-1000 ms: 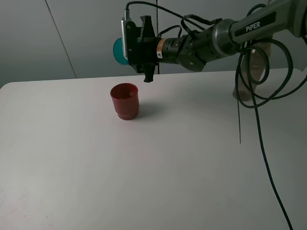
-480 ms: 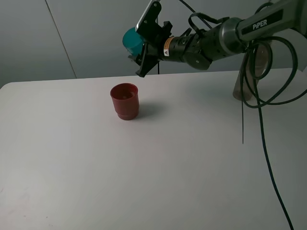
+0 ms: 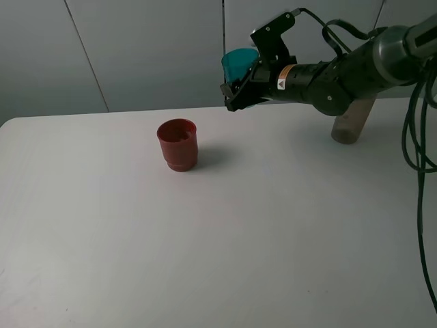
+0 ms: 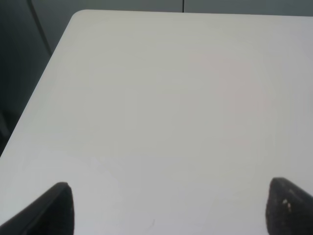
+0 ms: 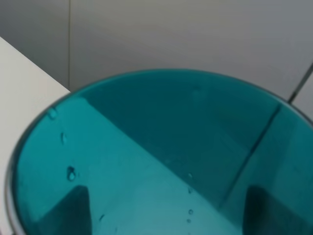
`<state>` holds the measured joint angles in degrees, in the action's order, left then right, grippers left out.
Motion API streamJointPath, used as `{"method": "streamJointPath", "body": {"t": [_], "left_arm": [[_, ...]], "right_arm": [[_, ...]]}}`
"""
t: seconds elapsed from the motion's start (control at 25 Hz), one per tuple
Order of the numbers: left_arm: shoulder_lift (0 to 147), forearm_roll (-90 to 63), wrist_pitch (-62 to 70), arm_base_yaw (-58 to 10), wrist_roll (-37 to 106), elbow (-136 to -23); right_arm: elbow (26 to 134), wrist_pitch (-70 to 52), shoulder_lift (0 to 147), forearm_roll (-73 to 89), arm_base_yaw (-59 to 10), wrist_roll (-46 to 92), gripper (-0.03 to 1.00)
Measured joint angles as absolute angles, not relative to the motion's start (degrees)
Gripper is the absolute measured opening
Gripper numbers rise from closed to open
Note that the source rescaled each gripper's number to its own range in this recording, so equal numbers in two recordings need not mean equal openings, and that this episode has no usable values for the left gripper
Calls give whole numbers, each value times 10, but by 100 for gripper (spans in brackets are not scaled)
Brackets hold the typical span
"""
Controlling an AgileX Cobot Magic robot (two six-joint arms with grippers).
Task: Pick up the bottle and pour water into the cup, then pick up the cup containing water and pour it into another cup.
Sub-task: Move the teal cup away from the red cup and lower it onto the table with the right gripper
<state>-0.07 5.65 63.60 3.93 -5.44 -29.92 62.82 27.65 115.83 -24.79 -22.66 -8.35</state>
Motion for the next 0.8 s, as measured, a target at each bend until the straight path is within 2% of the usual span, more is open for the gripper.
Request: {"method": "streamJointPath", "body": {"t": [0.28, 0.44, 0.8], "left_arm": [[-1, 56, 636, 39, -54, -299], [-1, 56, 636, 39, -54, -299], [-1, 56, 636, 39, -54, -299]], "right_arm": [[494, 344, 1133, -129, -192, -64, 8], [441, 388, 1133, -44, -190, 0, 8], [427, 437, 1185, -27, -178, 25, 8]]}}
